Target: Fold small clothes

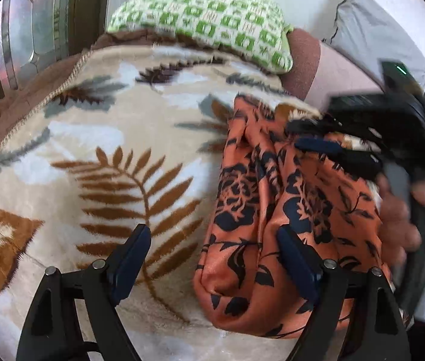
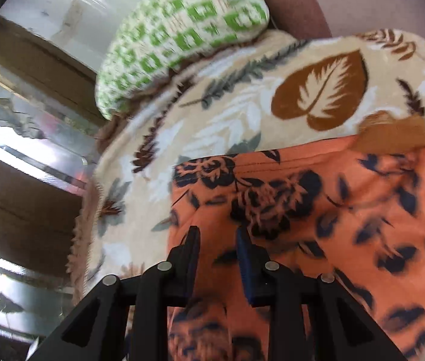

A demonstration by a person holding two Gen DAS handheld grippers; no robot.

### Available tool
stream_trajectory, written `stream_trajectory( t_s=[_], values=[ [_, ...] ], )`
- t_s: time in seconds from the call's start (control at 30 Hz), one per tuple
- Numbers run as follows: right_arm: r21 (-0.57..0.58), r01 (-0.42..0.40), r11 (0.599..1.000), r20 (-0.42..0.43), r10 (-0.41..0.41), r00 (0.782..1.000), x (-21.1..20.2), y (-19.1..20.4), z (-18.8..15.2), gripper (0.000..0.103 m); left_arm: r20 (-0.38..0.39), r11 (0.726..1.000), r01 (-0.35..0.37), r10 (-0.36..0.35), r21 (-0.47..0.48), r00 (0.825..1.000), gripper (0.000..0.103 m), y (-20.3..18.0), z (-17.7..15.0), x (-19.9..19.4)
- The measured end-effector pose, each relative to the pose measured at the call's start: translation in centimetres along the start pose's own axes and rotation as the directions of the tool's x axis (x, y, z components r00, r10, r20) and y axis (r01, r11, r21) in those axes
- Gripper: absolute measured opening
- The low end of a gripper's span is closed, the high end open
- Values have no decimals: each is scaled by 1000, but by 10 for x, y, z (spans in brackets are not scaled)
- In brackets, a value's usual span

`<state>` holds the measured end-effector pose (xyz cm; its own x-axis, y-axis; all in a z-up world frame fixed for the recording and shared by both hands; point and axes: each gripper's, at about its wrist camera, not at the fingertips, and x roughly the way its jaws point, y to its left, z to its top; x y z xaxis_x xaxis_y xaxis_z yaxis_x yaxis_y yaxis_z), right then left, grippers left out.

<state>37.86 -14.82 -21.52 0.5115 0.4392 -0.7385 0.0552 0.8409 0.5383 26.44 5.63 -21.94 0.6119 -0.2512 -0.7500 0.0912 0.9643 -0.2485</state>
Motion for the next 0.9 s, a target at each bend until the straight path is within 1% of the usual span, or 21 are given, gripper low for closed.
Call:
stream_trajectory(
  t_s=[0.03,0.07,0.13,0.2,0.27,0.3,0.33,0.4,0.47,0.5,0.57,0.63,0.7,0.77,0.87,0.9],
  values=[
    [-10,-11,1000,13,11,1000,-6,1,0,28,26,1000,-1,1,8,1000,87,-1,1,-5],
    [-29,-12,1000,29,13,1000,-21,-1,-7,28,50,1000,-4,3,19,999,87,-3,1,-10],
    [-61,20,998,45,-18,999,-44,-4,-22,28,89,998,-23,18,56,996,87,-9,1,-16],
    [-85,41,996,45,-37,998,-64,-11,-42,28,75,993,-66,59,97,995,87,-15,-2,-12],
    [-99,94,991,32,-91,995,-79,-20,-66,28,23,985,-120,118,128,993,87,-18,-7,0],
    [-101,109,989,20,-107,994,-83,-24,-75,28,10,984,-127,127,128,992,87,-18,-9,4],
    [-104,120,987,-1,-121,993,-85,-31,-88,28,14,986,-124,123,115,992,87,-16,-9,3],
    [-107,117,987,-38,-121,992,-79,-39,-110,28,23,983,-137,135,125,991,87,-17,-10,1],
    [-137,120,983,-19,-124,992,-78,-43,-125,28,31,979,-152,149,138,988,87,-20,-13,2],
    [-151,126,981,-9,-129,992,-80,-41,-125,28,37,978,-159,155,135,987,87,-20,-13,1],
    [-142,130,981,-27,-135,991,-79,-34,-112,29,39,978,-163,159,132,986,87,-21,-14,0],
    [-140,83,987,-19,-87,996,-76,-20,-92,30,31,981,-155,153,115,988,87,-18,-12,1],
    [-174,67,982,-8,-69,998,-66,-2,-75,30,21,984,-145,144,100,989,88,-17,-12,1],
    [-201,41,979,-16,-45,999,-48,15,-56,30,12,987,-136,135,87,991,90,-14,-11,3],
    [-196,-18,980,-70,5,998,-6,34,-32,30,11,987,-134,134,91,991,91,-13,-9,5],
    [-194,-23,981,-83,6,996,7,37,-27,29,15,985,-139,138,99,990,91,-14,-9,5]
  ],
)
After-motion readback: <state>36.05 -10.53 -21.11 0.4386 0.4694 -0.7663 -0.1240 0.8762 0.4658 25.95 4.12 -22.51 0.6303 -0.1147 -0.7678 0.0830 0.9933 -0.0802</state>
